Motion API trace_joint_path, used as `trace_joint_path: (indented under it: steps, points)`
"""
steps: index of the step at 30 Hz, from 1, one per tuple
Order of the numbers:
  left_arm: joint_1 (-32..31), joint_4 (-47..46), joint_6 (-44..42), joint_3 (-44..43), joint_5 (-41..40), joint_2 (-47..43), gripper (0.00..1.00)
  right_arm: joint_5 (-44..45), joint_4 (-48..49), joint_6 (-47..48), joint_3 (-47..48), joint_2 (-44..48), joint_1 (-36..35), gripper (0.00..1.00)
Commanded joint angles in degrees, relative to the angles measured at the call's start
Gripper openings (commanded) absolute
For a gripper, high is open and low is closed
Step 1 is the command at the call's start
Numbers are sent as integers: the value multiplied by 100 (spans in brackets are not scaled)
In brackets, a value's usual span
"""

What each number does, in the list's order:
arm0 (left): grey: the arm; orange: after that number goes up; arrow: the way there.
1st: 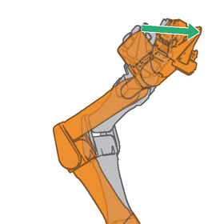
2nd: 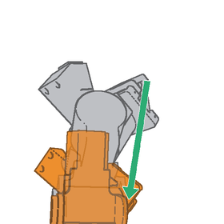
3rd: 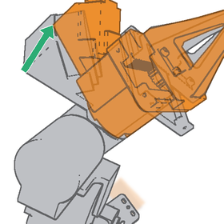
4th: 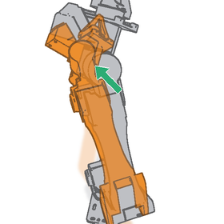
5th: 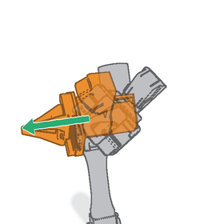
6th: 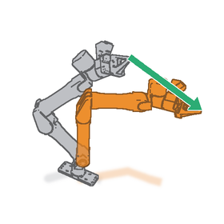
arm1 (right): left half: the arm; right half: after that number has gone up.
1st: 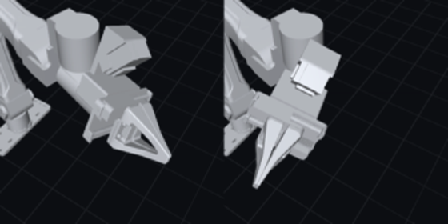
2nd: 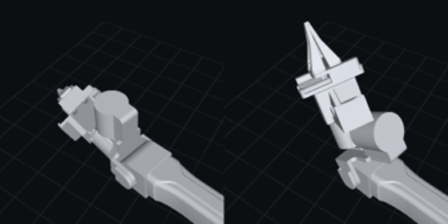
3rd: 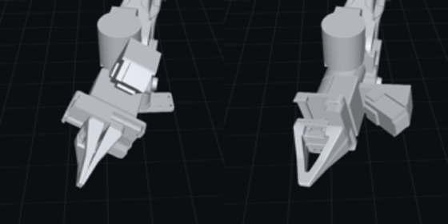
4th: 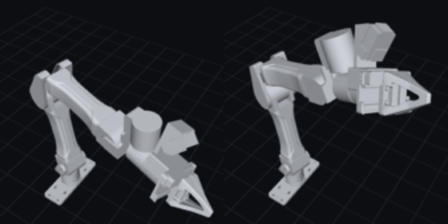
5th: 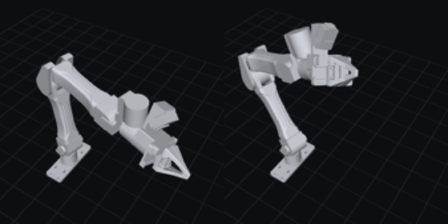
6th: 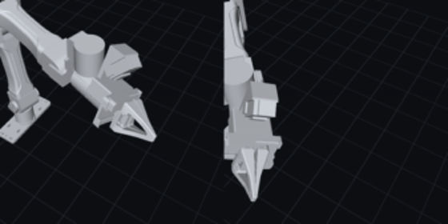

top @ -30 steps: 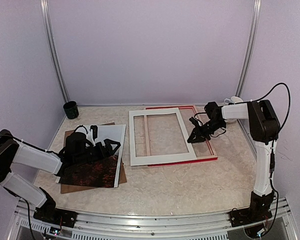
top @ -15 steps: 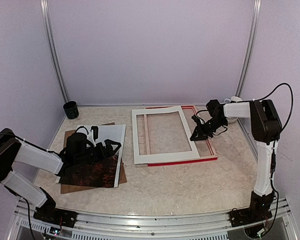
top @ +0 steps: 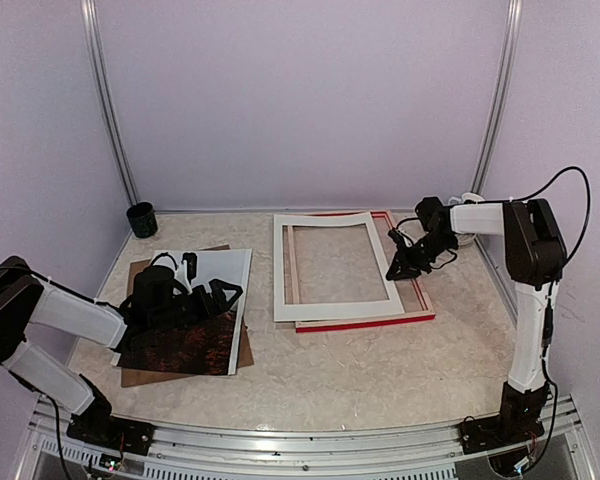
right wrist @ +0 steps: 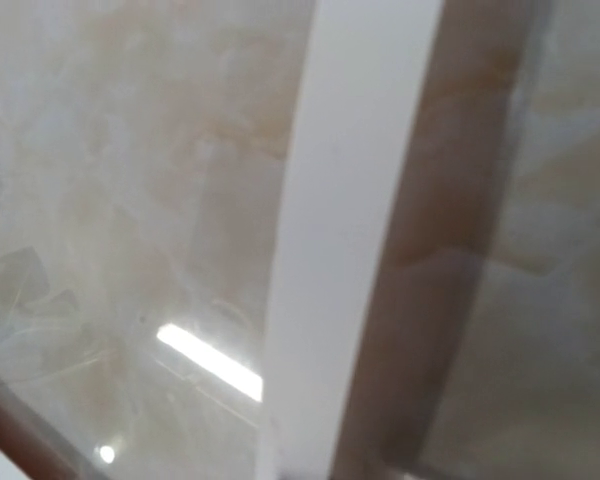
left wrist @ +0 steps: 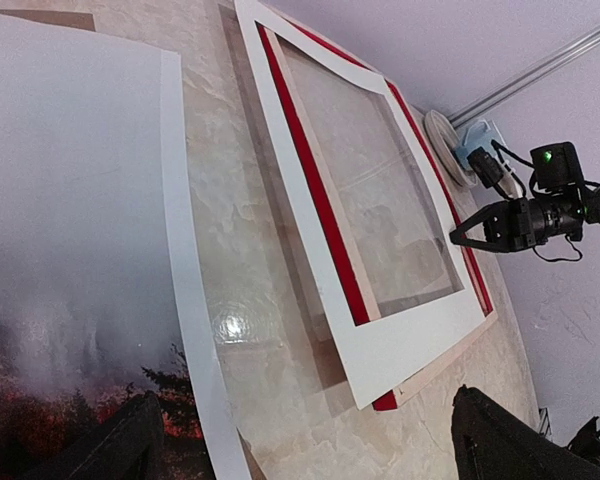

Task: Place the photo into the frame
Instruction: Place the mat board on the glass panel.

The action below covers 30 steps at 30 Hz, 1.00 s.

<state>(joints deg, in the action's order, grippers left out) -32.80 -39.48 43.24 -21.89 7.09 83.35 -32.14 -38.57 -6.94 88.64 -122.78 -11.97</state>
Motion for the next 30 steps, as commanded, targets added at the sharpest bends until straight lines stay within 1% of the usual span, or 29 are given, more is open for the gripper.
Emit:
trace_joint_path:
  steps: [1, 7, 20, 30]
  points:
    - [45, -182, -13, 29, 42, 58, 99, 244, -125, 89, 118, 309, 115, 9]
    - [45, -185, -11, 36, 47, 41, 99, 501, -216, 143, 142, 369, 148, 9]
    - [45, -187, -26, 49, 66, 24, 99, 744, -300, 284, 89, 604, 324, 10]
    - [45, -183, -28, 58, 73, 1, 99, 1029, -335, 413, -20, 720, 327, 10]
